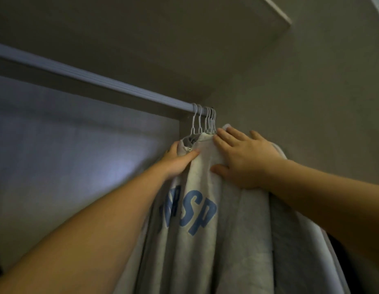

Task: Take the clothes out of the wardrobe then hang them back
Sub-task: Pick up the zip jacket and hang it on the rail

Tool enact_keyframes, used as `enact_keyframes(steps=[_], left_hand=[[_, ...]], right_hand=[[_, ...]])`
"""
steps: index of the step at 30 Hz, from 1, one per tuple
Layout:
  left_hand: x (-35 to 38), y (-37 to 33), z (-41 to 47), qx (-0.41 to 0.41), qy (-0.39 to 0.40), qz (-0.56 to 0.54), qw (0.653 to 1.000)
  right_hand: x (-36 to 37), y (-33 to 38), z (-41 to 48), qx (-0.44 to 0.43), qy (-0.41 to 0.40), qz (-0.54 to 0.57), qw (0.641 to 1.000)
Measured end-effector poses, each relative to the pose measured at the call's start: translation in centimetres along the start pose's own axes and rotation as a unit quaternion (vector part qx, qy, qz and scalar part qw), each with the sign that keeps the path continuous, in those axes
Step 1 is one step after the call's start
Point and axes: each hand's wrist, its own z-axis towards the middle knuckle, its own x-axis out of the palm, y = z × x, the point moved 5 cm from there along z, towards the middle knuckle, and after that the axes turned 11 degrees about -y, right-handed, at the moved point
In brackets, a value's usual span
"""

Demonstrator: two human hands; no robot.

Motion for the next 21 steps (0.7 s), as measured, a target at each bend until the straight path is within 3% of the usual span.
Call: enact_keyframes(steps=[3, 10, 14, 17, 19, 21], left_hand=[[-4.7, -0.2, -1.8, 0.038, 0.002, 0.216, 0.976], [-18.3, -2.7, -6.1, 0.040, -0.068, 0.563, 0.823], [-25.8, -5.1, -9.4, 0.022, -0.137, 0.700, 0.701], [-30.6, -6.5, -12.5, -0.036, -0.179, 0.768, 0.614], [-33.3, -7.1, -14.4, -0.082, -0.186, 0.793, 0.574], [-35.3, -7.4, -16.2, -0.123, -0.181, 0.800, 0.558]], right_hand=[[-1.2, 2.0, 0.7, -0.002, -0.019, 0.025, 1.000], [-6.3, 11.7, 4.5, -0.061, -0.125, 0.193, 0.971], [-10.1, 16.5, 5.9, -0.097, -0.187, 0.311, 0.927], [-12.3, 19.8, 6.4, -0.117, -0.198, 0.390, 0.892], [-13.4, 21.9, 6.6, -0.126, -0.204, 0.432, 0.869], [-14.1, 24.0, 6.7, -0.134, -0.193, 0.473, 0.850]])
